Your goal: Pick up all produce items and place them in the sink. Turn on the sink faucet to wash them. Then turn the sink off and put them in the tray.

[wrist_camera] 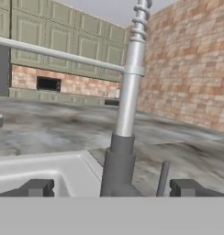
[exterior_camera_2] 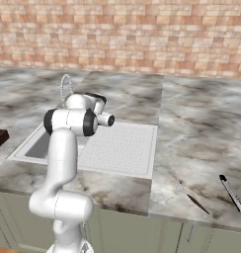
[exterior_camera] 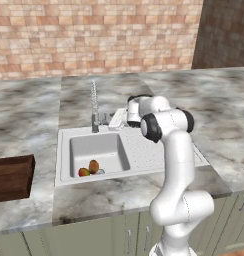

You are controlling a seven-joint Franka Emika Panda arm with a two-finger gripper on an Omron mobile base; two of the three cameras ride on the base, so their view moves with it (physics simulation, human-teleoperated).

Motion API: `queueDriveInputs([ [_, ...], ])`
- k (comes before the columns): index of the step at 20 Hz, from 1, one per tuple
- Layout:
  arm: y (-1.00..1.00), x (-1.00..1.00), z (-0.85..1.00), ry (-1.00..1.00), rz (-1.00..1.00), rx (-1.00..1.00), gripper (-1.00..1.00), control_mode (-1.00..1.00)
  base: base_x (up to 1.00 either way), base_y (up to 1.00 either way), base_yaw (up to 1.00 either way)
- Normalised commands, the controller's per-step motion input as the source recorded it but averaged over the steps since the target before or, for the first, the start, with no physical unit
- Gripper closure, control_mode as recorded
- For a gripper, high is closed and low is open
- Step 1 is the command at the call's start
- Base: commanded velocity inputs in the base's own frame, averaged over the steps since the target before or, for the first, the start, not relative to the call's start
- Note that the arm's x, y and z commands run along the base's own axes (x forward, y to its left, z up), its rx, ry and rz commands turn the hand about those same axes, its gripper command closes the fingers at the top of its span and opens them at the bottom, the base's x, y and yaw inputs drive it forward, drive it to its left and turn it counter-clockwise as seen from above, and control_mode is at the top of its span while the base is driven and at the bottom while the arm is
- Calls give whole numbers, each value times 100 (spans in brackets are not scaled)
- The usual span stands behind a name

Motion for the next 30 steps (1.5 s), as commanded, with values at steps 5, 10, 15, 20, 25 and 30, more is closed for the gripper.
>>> queueDriveInputs([
  [5,19,26,-5,0,0,0,-100,-100,0,0,0],
  [10,4,35,-10,0,0,0,-100,-100,0,0,0],
  [15,3,34,-6,0,0,0,-100,-100,0,0,0],
  [20,8,28,-2,0,0,0,-100,-100,0,0,0],
  [25,8,16,-7,0,1,0,-100,-100,0,0,0],
  [30,10,12,-9,0,0,0,100,-100,0,0,0],
])
